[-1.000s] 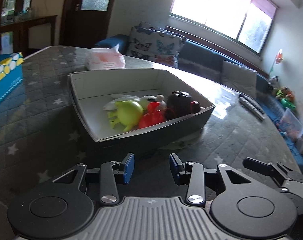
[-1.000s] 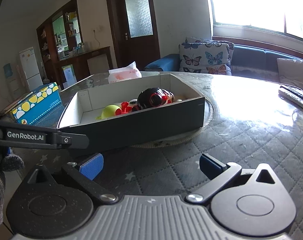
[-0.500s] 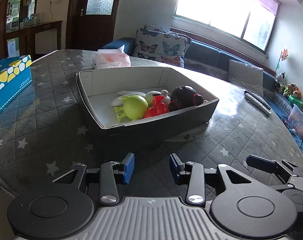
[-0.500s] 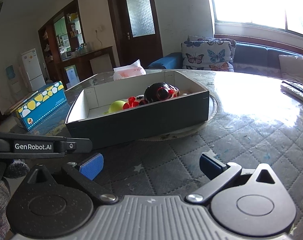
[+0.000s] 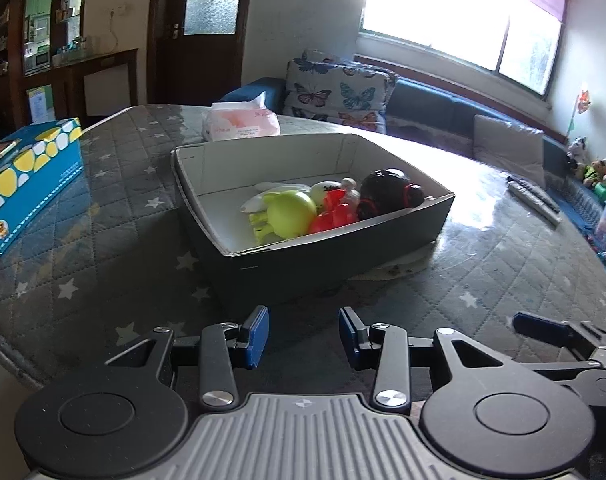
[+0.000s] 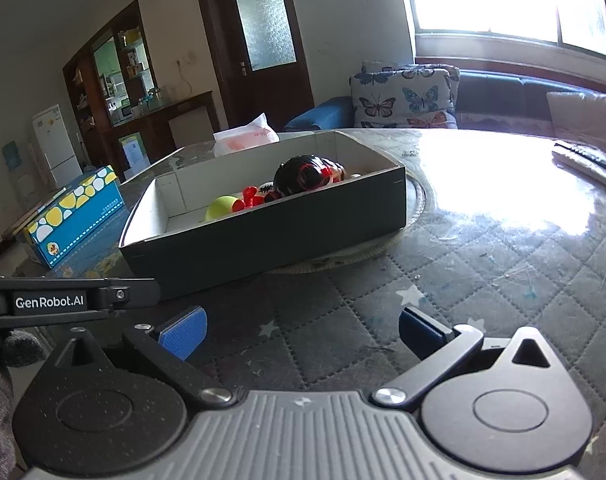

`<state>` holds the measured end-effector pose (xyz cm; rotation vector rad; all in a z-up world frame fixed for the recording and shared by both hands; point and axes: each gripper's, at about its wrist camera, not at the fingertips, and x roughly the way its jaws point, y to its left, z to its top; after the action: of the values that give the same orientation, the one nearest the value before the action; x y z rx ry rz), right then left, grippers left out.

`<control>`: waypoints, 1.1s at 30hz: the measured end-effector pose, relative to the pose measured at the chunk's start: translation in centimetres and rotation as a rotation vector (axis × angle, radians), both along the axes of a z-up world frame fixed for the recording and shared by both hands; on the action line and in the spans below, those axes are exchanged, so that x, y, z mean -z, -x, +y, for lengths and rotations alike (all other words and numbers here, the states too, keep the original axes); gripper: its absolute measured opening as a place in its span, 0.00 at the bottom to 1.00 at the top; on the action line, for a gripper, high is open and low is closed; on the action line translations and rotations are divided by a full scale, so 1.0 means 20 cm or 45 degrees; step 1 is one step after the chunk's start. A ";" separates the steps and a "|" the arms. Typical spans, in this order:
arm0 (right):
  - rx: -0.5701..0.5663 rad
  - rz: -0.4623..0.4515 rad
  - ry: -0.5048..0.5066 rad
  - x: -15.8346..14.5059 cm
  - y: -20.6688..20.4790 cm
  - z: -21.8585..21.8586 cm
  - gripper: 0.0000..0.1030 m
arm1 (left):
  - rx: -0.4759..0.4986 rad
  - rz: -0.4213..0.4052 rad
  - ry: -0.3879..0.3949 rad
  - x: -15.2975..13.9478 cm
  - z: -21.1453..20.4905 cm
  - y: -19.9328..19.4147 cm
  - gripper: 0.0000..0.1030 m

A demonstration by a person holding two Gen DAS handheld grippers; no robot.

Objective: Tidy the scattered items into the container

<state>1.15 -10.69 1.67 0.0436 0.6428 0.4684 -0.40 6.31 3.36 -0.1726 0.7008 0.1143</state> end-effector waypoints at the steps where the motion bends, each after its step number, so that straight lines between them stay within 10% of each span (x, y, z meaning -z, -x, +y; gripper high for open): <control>1: -0.002 -0.003 0.005 0.00 0.00 0.00 1.00 | -0.001 -0.002 -0.007 0.00 0.00 0.00 0.40; 33: -0.097 0.031 0.084 0.05 -0.13 0.11 1.00 | -0.037 0.086 -0.114 0.08 0.01 -0.12 0.40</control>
<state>3.72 -8.46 0.64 -0.0380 0.6850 0.5204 2.09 6.56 1.80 -0.0931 0.7589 0.1795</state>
